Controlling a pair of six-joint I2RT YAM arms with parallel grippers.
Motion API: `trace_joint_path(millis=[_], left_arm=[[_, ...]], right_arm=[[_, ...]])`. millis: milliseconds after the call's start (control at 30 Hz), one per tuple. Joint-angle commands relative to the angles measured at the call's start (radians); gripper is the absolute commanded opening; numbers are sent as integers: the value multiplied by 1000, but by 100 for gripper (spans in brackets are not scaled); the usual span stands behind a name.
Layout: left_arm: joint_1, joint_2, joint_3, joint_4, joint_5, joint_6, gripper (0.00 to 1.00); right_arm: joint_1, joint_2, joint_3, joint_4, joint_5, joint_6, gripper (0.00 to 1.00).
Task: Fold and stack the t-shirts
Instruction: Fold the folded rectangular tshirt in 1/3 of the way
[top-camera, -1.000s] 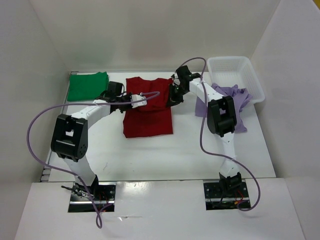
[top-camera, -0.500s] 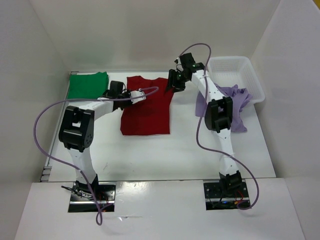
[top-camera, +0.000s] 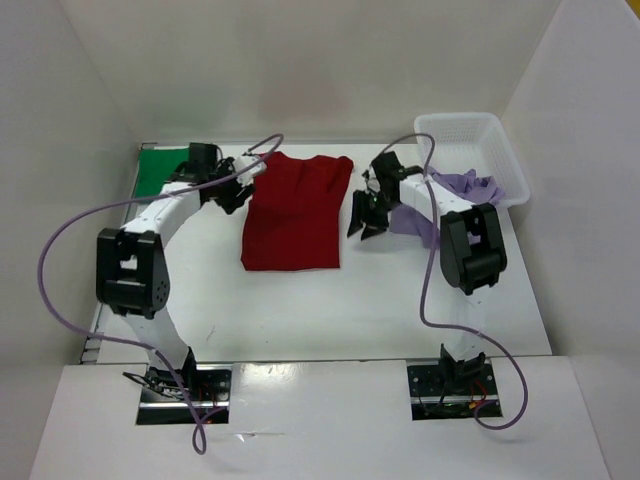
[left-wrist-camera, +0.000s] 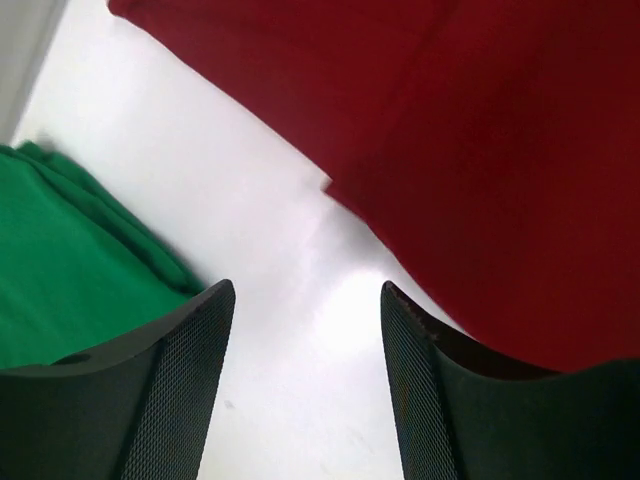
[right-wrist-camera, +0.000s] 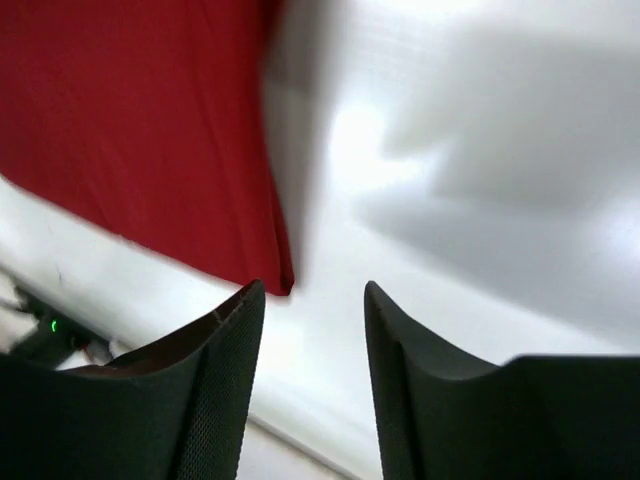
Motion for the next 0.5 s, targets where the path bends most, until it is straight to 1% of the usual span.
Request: trace_joint_path(millis=[0,33,67,133,200,233,300,367,433,467], left_arm=[[61,-156,-44,-313,248,-6,67],[61,-177,-82,-399,270,8,67],[61,-199,-124,-415,281,8,67],[51,-242,-229,-424,281,-32,70],[51,-242,-273,-424,290,-55,70],[39,-242,-300,-401,290,-75,70],[30,-242,-320,-352,301,-84,70],[30,-242,-334,-312,301,-114,70],[18,-242,-348,-259,292,-138,73],[18,-218,-357,-246,283,-156,73]], right_arm=[[29,-152,-234,193,-99,42,52],[43,-166,-267,221,-100,52,53],[60,-166,-312,230,-100,52,53],[121,-166,-340,244,-89,62,57],[159,-176,-375,281,-77,83,59],[159,-187,-398,310,-63,104,59],[159,-187,-407,333,-20,115,65],[159,-167,-407,342,-20,125,65],[159,-158,-407,355,-29,125,65],[159,-144,-407,367,-29,137,65]])
